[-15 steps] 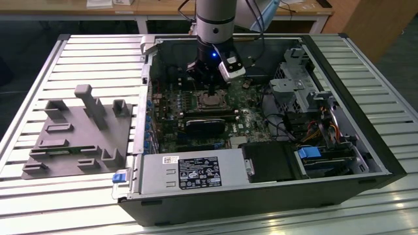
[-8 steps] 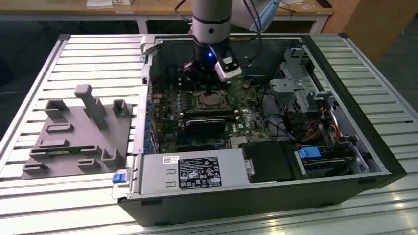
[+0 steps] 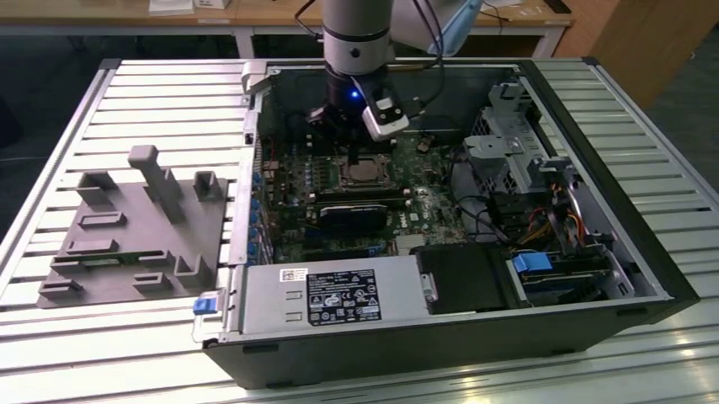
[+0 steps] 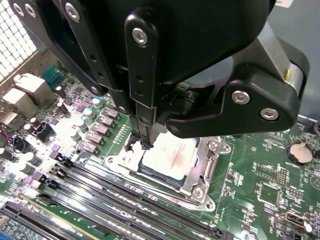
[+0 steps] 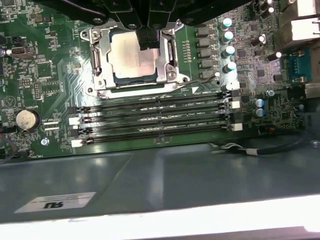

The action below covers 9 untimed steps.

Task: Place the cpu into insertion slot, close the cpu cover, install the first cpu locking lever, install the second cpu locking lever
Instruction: 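Install the first cpu locking lever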

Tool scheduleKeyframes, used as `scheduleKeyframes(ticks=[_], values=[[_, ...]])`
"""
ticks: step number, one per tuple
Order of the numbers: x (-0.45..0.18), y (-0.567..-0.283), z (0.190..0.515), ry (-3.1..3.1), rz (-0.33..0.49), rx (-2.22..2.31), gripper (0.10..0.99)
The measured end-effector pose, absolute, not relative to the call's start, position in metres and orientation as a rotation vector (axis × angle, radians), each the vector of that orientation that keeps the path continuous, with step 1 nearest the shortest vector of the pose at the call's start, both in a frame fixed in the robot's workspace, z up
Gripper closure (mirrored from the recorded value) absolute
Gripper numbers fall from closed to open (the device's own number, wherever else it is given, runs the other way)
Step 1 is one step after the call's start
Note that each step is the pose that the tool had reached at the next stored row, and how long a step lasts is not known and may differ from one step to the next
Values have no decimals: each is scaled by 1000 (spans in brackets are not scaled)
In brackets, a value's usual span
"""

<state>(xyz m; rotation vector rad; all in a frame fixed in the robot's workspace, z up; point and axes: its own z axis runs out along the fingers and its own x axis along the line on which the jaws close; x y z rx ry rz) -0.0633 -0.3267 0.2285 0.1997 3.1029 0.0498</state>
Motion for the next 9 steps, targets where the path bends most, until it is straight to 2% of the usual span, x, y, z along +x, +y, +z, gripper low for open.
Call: scheduleKeyframes(ticks=[9], values=[[-76, -327, 229, 3097, 50, 199, 984]])
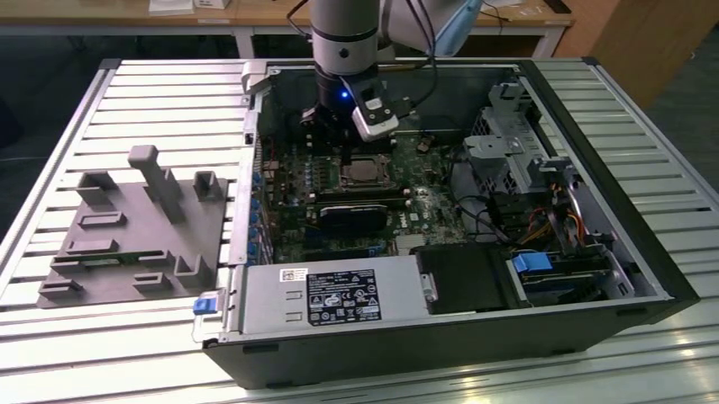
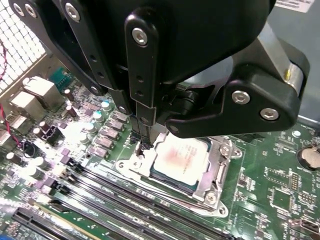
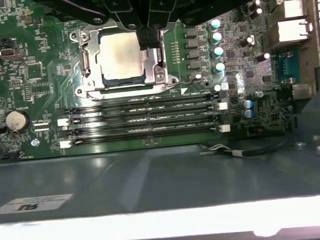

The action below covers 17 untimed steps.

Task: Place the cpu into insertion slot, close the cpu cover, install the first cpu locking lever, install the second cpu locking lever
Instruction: 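Install the first cpu locking lever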

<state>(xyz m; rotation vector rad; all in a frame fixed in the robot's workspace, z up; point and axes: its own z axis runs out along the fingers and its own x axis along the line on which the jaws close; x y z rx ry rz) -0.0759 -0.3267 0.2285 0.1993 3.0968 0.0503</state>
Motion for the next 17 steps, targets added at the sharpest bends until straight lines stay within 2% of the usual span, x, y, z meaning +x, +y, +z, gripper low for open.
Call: scheduleKeyframes(ticks=[17], values=[[-78, -327, 253, 3094, 50, 199, 984]])
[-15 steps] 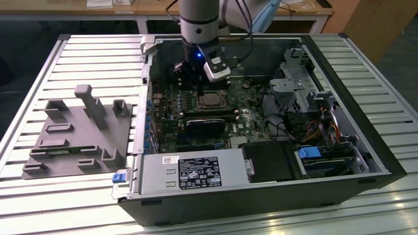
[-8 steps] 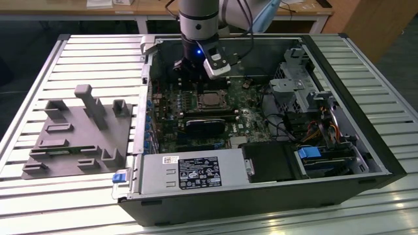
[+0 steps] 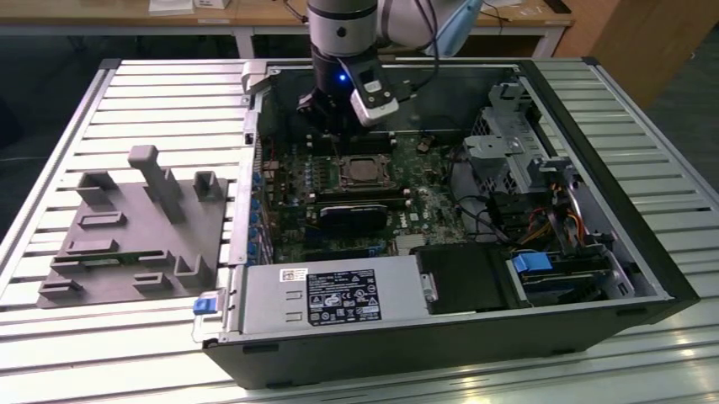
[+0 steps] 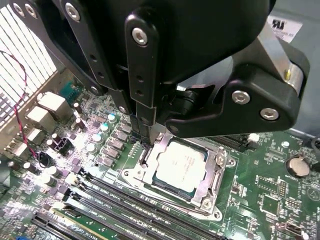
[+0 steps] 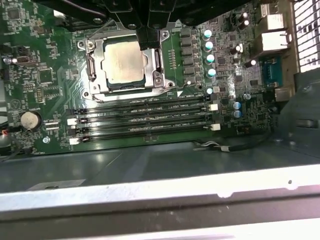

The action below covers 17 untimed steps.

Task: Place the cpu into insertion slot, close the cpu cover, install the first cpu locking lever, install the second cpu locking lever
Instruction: 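Install the first cpu locking lever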

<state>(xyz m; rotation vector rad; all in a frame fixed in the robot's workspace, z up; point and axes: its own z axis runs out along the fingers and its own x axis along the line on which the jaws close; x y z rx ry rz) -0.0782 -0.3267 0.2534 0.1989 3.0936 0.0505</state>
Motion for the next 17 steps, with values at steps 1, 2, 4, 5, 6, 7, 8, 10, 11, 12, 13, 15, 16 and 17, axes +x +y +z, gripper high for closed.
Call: scheduleKeyframes(ticks=[1, 2, 4, 5, 6, 7, 8, 10, 11, 12, 13, 15, 16, 17], values=[[-78, -327, 255, 3093, 51, 199, 984], [-78, -327, 257, 3093, 51, 199, 984], [-78, -327, 260, 3093, 51, 199, 984], [-78, -327, 262, 3093, 51, 199, 984], [-78, -327, 263, 3093, 51, 199, 984], [-78, -327, 263, 3093, 51, 199, 984], [-79, -327, 263, 3093, 51, 199, 984], [-81, -327, 263, 3092, 51, 199, 984], [-82, -327, 263, 3091, 51, 199, 984], [-85, -327, 263, 3089, 51, 198, 984], [-87, -327, 263, 3088, 51, 199, 984], [-93, -327, 263, 3086, 51, 198, 984], [-95, -327, 263, 3085, 51, 198, 984], [-98, -327, 263, 3083, 51, 198, 984]])
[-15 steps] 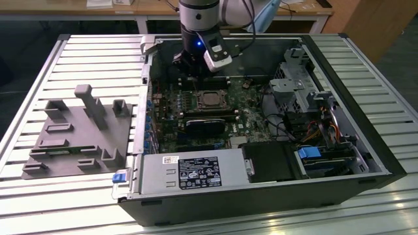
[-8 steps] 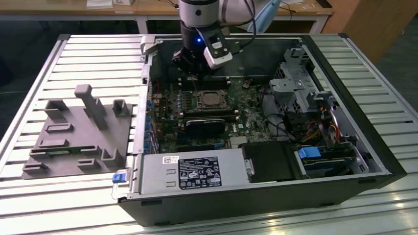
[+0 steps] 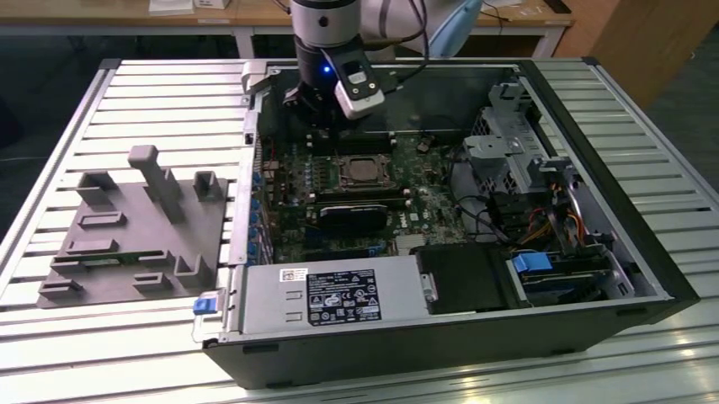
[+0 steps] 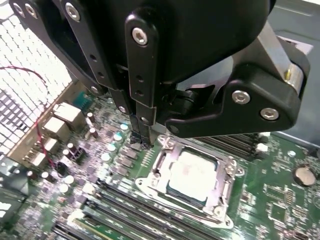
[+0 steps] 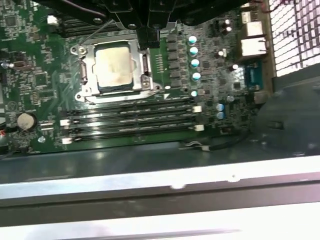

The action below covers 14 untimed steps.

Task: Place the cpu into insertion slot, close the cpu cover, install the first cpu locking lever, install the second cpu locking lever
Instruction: 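Install the first cpu locking lever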

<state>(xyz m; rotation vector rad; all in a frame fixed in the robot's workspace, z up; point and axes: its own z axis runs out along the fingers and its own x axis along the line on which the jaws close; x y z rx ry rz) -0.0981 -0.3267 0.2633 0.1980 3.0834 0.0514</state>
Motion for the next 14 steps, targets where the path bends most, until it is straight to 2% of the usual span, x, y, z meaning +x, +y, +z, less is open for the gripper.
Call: scheduleKeyframes(ticks=[6, 14], values=[[-109, -327, 263, 3081, 68, 198, 984], [-113, -327, 261, 3080, 224, 203, 984]])
